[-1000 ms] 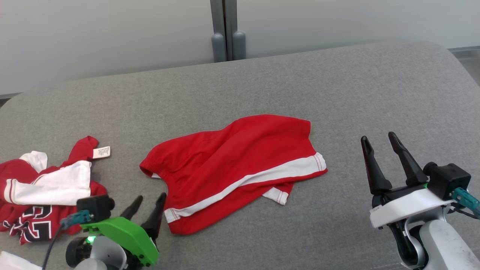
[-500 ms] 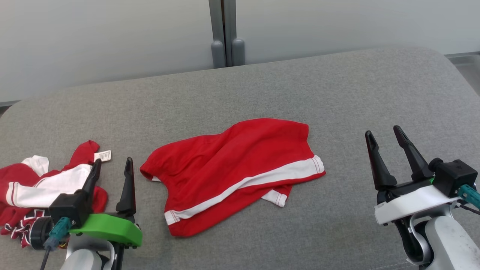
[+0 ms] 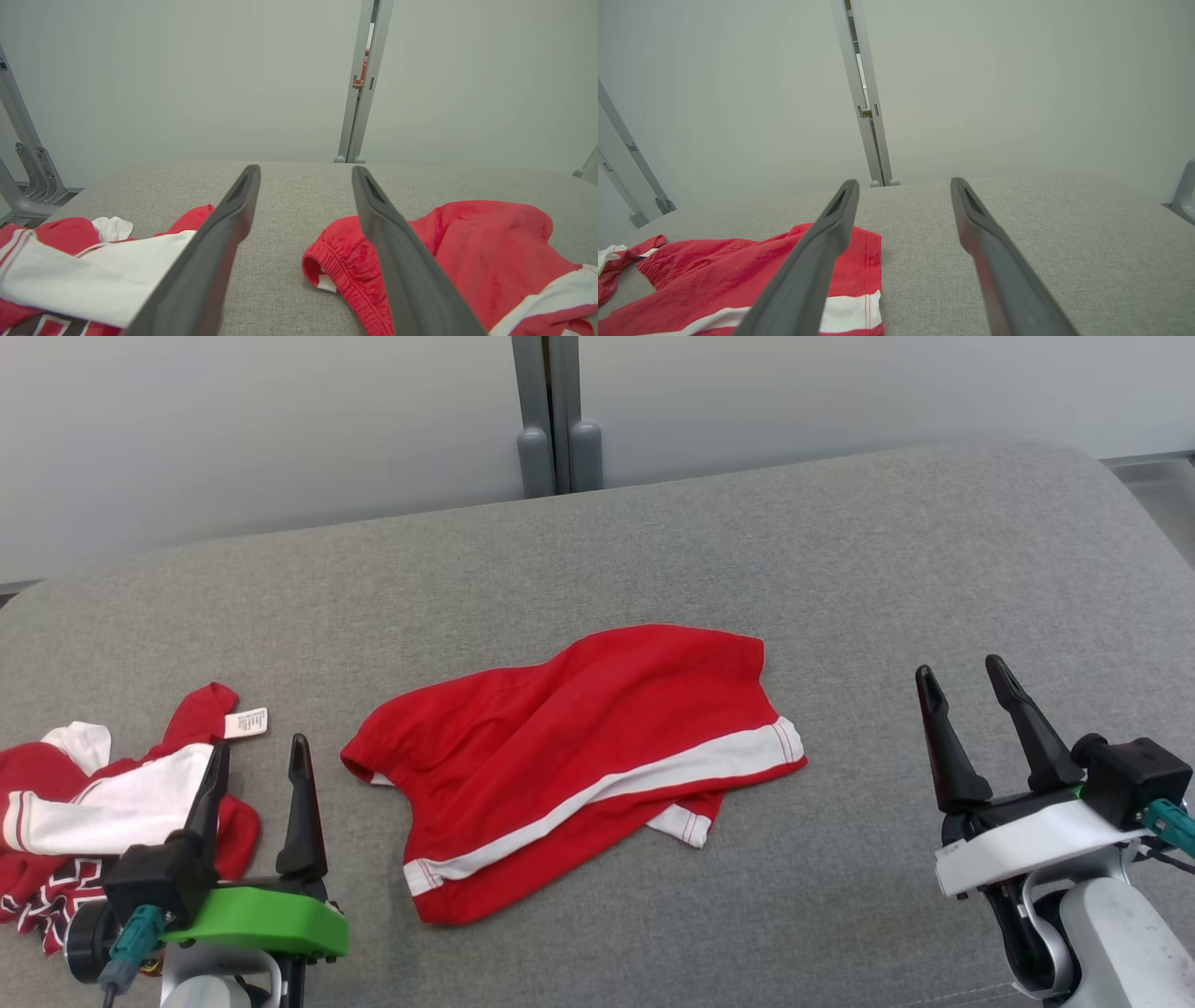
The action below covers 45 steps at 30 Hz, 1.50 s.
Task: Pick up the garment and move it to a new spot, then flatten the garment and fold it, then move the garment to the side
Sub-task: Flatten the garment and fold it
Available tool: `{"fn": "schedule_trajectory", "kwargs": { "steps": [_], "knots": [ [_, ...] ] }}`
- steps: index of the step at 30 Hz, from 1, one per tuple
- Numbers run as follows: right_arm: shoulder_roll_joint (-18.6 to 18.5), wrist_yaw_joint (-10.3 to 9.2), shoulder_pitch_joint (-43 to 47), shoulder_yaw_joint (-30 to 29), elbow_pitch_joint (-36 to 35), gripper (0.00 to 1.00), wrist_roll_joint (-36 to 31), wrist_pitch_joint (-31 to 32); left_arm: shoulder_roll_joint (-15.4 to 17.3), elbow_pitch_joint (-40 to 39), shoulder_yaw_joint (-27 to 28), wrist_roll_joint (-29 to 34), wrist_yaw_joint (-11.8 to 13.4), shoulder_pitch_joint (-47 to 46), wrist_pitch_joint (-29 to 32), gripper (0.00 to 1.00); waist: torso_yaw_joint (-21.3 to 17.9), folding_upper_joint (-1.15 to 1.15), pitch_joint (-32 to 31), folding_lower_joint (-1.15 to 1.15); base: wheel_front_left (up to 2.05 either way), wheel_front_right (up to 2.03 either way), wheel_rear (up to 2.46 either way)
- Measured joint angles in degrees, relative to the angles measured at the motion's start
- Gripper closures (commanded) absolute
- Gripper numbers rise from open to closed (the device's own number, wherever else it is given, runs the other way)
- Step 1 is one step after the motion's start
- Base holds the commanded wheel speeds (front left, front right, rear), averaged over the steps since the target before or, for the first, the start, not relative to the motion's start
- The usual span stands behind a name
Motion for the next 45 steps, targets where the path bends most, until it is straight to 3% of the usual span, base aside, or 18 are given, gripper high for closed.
{"fn": "schedule_trajectory", "kwargs": {
  "steps": [8,21,27,32,38,45],
  "knots": [
    [-0.3,0.00,-0.2,0.3,0.4,0.00,0.0,0.0,-2.8,1.6,2.7,3.8,-2.9,0.3,0.0,0.00,0.3,0.00,0.1,0.00,0.00,0.00,0.00],
    [-0.8,0.00,-0.4,0.9,0.7,0.00,0.0,0.0,-4.5,3.8,4.6,6.9,-5.9,0.2,0.0,0.00,1.0,0.00,-0.2,0.00,0.00,0.00,0.00],
    [-2.2,0.00,-1.1,2.2,2.1,0.00,0.4,0.0,-5.2,1.9,4.8,4.3,-6.9,-0.1,0.4,0.00,2.2,0.00,0.6,0.00,0.00,0.00,0.00],
    [-4.5,0.00,-4.8,4.9,8.2,0.00,3.1,0.7,-6.0,1.0,2.2,-0.6,-7.4,-0.6,10.6,0.00,3.7,0.00,2.0,0.00,0.00,0.00,0.00],
    [-6.7,0.04,-10.6,10.5,15.1,0.00,12.8,11.6,-6.0,-2.6,-2.3,-7.8,-8.0,-0.4,24.1,0.00,5.3,0.00,3.9,0.00,0.00,0.00,0.00],
    [-8.0,0.03,-15.7,15.0,21.7,0.00,18.2,21.2,-4.6,-4.5,-4.9,-11.7,-7.9,-0.2,35.4,0.00,6.6,0.00,6.3,0.00,0.00,0.00,0.00]
  ]
}}
